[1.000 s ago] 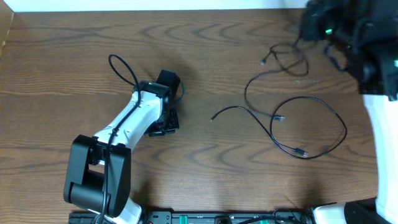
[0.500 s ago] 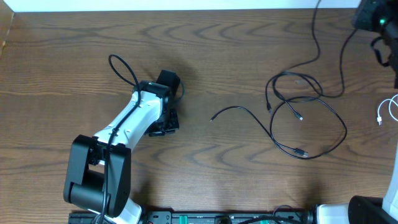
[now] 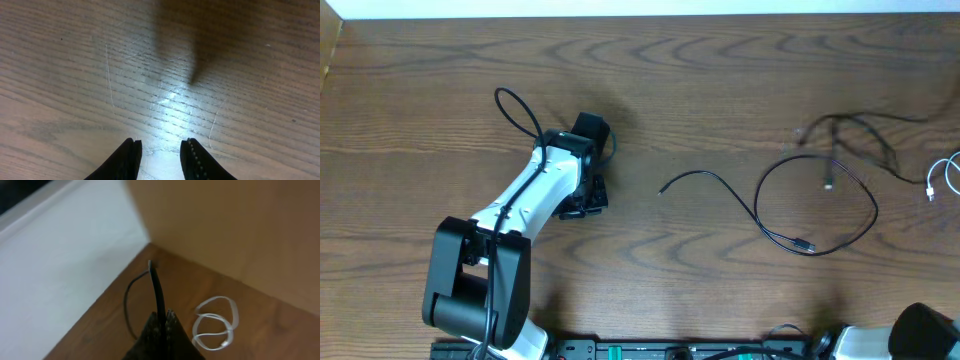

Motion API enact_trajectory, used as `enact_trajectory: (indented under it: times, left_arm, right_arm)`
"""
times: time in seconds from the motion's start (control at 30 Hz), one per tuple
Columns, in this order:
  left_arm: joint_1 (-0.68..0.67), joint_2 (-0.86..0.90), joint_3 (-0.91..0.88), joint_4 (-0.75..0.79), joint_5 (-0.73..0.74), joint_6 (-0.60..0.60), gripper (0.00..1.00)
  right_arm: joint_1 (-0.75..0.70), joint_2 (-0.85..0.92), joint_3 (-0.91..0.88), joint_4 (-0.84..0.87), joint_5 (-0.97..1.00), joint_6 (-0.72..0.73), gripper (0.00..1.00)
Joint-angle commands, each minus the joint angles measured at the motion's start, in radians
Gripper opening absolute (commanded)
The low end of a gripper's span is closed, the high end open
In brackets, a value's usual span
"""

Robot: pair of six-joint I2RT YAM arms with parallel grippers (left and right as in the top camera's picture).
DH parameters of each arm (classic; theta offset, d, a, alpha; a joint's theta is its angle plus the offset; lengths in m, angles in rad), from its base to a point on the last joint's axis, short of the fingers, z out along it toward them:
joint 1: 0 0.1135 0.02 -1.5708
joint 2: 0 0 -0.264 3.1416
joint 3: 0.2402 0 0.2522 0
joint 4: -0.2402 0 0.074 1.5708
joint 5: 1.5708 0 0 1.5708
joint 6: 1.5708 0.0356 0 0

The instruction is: Untangle cables

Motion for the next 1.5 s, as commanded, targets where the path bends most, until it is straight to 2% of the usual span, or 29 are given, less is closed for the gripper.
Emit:
enact_trajectory:
  times: [0.0,0.17,0.37,0.47,0.6,0.7,0.73,0.77,0.83,0.93,1.07,1.17,1.3,1.47]
  left_arm:
    - [0.003,-0.011,0.006,-0.006,0.029,-0.005,0.32]
    - [0.003,-0.011,0.006,-0.006,0.028,-0.005,0.32]
    - [0.003,-0.011,0.006,-0.006,0.029,-0.005,0.31]
    - [0.003,-0.011,0.006,-0.006,0.029,-0.005,0.32]
    - [0.003,-0.011,0.006,-0.007,0.029,-0.005,0.32]
    - [0.003,-0.011,0.006,-0.007,0.029,-0.005,0.31]
    - [0.003,-0.011,0.006,-0.007,0.029,-0.005,0.32]
    - [0.003,-0.011,0.006,-0.007,0.029,-0.005,0.32]
    - [0.003,-0.011,0.006,-0.007,0.029,-0.005,0.32]
    - [0.003,-0.011,0.006,-0.007,0.029,-0.005,0.32]
    - [0.003,-0.011,0.006,-0.006,0.029,-0.005,0.31]
    - [0.003,-0.011,0.006,-0.006,0.029,-0.005,0.31]
    - [0.003,-0.011,0.006,-0.007,0.029,-0.005,0.32]
    - [0.003,-0.011,0.006,-0.007,0.029,-0.005,0.32]
  right_arm:
    - [-0.111,0.011,0.003,-0.042,0.028,0.093,0.01]
    - [-0.166,0.069,-0.008,-0.121,-0.018,0.130,0.01]
    - [-0.138,0.235,-0.065,-0.236,-0.101,0.048,0.01]
    - [-0.137,0.317,-0.070,-0.263,-0.210,-0.045,0.01]
    - [-0.137,0.415,-0.070,-0.313,-0.277,-0.077,0.01]
    - [-0.137,0.433,-0.070,-0.313,-0.303,-0.107,0.15]
    - [-0.137,0.429,-0.068,-0.303,-0.320,-0.107,0.26]
    - [-0.137,0.418,-0.068,-0.289,-0.355,-0.107,0.42]
    - [-0.137,0.396,-0.068,-0.251,-0.444,-0.111,0.55]
    - [-0.132,0.326,-0.068,-0.156,-0.689,-0.179,0.55]
    - [-0.096,0.267,-0.068,-0.149,-0.750,-0.292,0.56]
    - [-0.044,0.257,-0.068,-0.207,-0.690,-0.389,0.57]
    - [0.047,0.282,-0.101,-0.283,-0.472,-0.390,0.56]
    - [0.106,0.289,-0.301,-0.192,-0.398,-0.389,0.51]
